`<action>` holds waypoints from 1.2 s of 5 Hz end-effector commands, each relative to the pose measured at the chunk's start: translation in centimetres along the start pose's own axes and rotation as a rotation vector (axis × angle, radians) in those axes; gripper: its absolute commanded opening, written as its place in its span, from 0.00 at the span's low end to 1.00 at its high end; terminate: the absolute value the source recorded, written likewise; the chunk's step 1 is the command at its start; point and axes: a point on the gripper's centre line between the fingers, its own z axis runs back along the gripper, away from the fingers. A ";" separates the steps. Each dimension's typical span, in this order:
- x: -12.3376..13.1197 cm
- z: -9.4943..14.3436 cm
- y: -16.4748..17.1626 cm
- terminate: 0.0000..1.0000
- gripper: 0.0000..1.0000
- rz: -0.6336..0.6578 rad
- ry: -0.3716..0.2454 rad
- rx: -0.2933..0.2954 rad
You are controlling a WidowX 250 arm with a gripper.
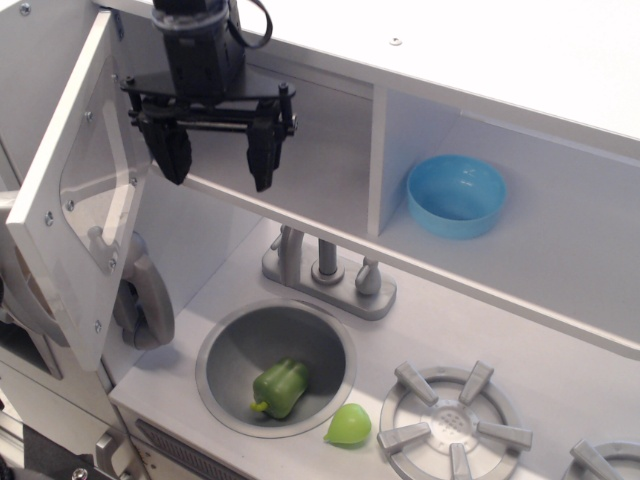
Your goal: Close microwave
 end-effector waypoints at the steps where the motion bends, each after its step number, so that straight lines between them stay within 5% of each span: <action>1: -0.6 8.4 0.0 0.00 1.00 0.007 -0.135 -0.116; 2: -1.5 10.9 2.3 0.00 1.00 0.004 -0.142 -0.119; 6: -1.1 8.2 10.4 0.00 1.00 0.048 -0.167 0.052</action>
